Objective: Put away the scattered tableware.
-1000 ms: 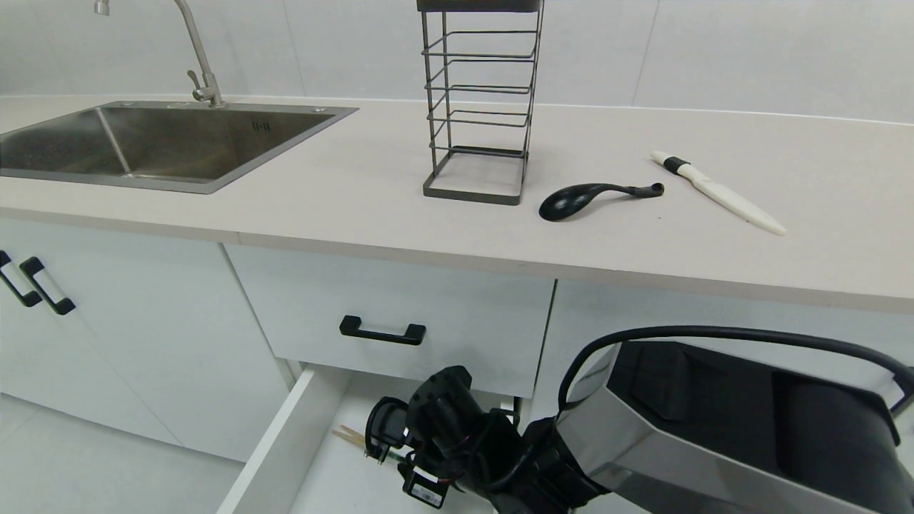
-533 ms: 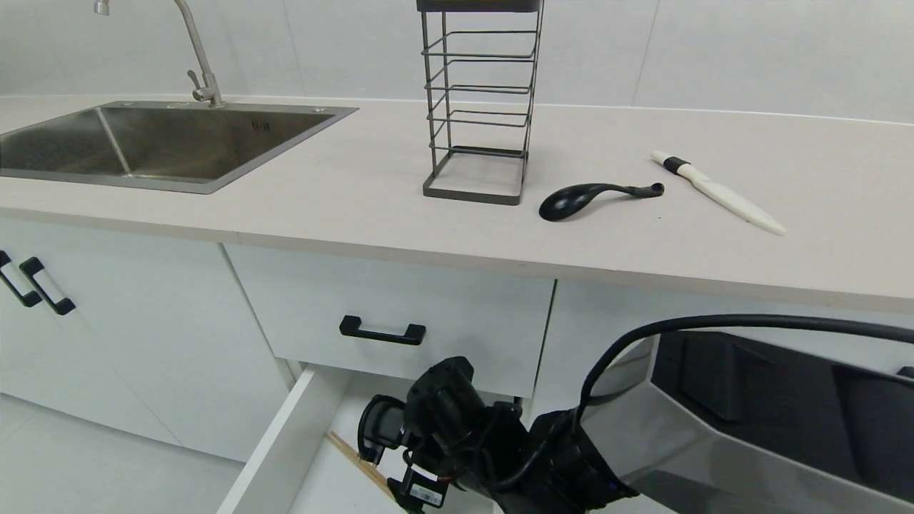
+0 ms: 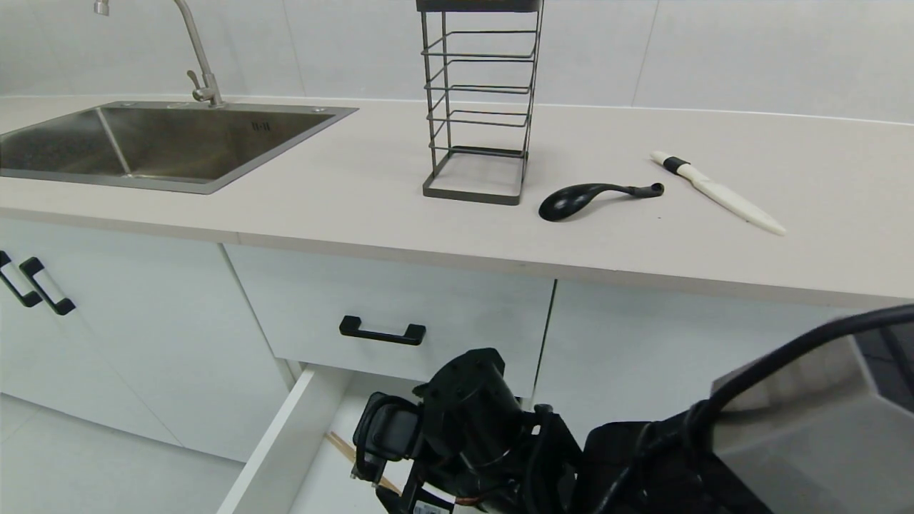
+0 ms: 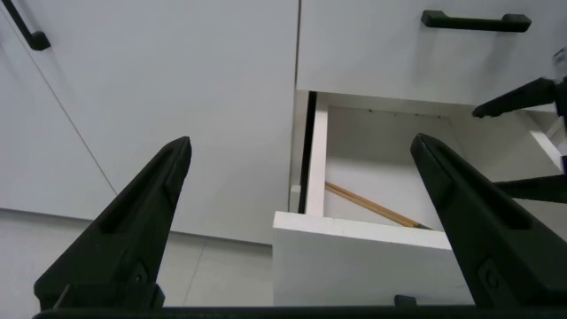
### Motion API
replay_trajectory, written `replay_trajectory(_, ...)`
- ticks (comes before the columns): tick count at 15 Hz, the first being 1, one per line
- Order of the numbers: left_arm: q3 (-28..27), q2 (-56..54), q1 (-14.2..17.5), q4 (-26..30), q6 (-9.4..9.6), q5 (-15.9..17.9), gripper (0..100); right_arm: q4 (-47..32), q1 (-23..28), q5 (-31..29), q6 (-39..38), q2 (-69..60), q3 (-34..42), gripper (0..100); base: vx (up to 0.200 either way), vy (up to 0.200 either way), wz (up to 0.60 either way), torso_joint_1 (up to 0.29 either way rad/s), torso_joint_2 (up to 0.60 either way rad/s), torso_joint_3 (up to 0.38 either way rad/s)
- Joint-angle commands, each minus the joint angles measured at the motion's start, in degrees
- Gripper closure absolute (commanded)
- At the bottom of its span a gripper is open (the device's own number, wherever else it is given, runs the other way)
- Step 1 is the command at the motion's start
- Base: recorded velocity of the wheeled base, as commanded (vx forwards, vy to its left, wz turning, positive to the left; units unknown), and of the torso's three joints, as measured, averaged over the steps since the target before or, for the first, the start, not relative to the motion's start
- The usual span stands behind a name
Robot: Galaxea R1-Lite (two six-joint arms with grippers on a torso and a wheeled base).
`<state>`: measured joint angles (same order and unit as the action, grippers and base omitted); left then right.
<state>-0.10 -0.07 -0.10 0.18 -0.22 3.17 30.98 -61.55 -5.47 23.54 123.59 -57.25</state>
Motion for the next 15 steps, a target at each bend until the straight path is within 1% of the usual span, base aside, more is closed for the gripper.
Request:
replay_trajectory(1,0.0,0.1,0.0,0.0,-0.04,0.0,0,1.4,-0.6,0.0,-0.3,-4.3,2.9,0,0.000,0.000,0.00,0.000,0.00,0.000)
replay_trajectory(2,0.1,0.1,0.0,0.0,-0.04,0.0,0,2.6,-1.4,0.0,-2.7,-7.0,5.3,0,0.000,0.000,0.00,0.000,0.00,0.000)
replay_trajectory(5,0.0,0.1,0.0,0.0,-0.04,0.0,0,4.5,-2.0,0.1,-4.1,-11.1,8.6,0,0.000,0.000,0.00,0.000,0.00,0.000)
replay_trajectory(6,0.0,0.1,0.0,0.0,-0.04,0.0,0,4.9,-2.0,2.5,-4.1,-14.1,10.8,0,0.000,0.000,0.00,0.000,0.00,0.000)
replay_trajectory(9,0.0,0.1,0.0,0.0,-0.04,0.1,0,5.9,-2.0,4.6,-5.9,-18.8,13.9,0,0.000,0.000,0.00,0.000,0.00,0.000)
replay_trajectory(10,0.0,0.1,0.0,0.0,-0.04,0.0,0,7.7,-1.2,5.9,-6.6,-20.8,16.4,0,0.000,0.000,0.00,0.000,0.00,0.000)
replay_trajectory(13,0.0,0.1,0.0,0.0,-0.04,0.0,0,8.2,1.6,9.5,-6.7,-26.8,21.4,0,0.000,0.000,0.00,0.000,0.00,0.000)
replay_trajectory(15,0.0,0.1,0.0,0.0,-0.04,0.0,0,8.2,2.0,9.7,-6.8,-30.1,23.3,0,0.000,0.000,0.00,0.000,0.00,0.000)
